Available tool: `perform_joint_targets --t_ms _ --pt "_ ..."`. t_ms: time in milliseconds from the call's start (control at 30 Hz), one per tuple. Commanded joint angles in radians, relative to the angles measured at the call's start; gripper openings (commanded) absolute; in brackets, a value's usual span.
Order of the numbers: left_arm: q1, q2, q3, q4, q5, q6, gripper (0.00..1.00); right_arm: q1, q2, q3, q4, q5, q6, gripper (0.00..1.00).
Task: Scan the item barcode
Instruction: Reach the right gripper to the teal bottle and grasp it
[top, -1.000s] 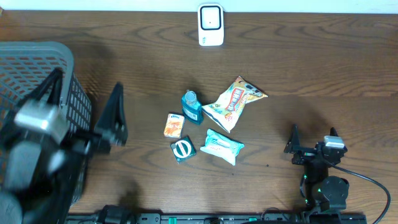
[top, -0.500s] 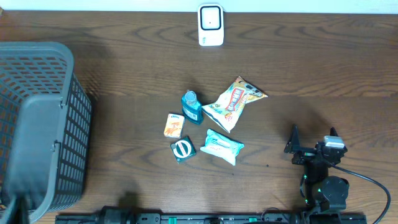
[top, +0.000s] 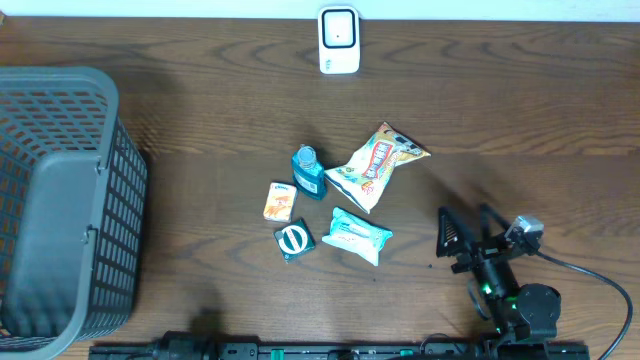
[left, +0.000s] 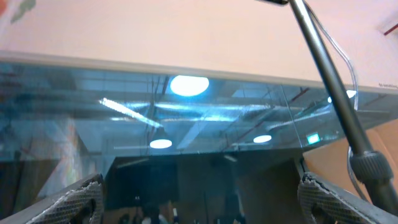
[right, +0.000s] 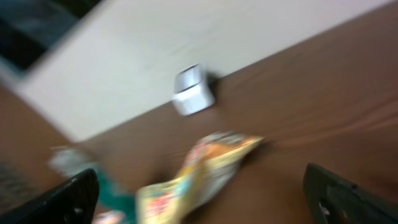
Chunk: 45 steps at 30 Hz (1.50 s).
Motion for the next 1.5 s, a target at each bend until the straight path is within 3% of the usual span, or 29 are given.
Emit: perform_joint_targets --t_ms 0,233,400,667,733,867,1100,1333,1467 --pt "0.002 0.002 0.003 0.003 0.008 -0.009 0.98 0.011 0.000 -0.001 0.000 -0.230 0.213 0.99" --pt "0.003 -0.001 -0.014 -0.030 -0.024 -0.009 0.98 0.011 0.000 -0.001 0.029 -0.293 0.294 0.99" --pt "0.002 -0.001 -0.037 -0.085 -0.153 -0.009 0.98 0.011 0.000 0.015 0.193 -0.482 0.144 0.96" --pt "0.002 -0.001 -0.142 -0.066 -0.152 -0.009 0.98 0.011 0.061 0.181 -0.017 -0.433 -0.069 0.99" --pt "0.002 0.000 -0.158 -0.169 -0.149 -0.009 0.98 0.011 0.118 0.232 -0.056 -0.423 -0.124 0.99" --pt "0.002 0.009 -0.198 -0.366 -0.173 -0.008 0.98 0.012 0.293 0.363 -0.086 -0.413 -0.228 0.99" --pt "0.003 0.009 -0.339 -0.369 -0.173 -0.008 0.98 0.116 0.700 0.640 -0.169 -0.345 -0.394 0.99" --pt "0.002 0.009 -0.542 -0.212 -0.170 -0.008 0.98 0.464 1.149 1.015 -0.354 0.148 -0.525 0.99" --pt "0.002 0.009 -0.644 -0.087 -0.112 -0.008 0.98 0.579 1.354 1.225 -0.481 0.337 -0.560 0.99"
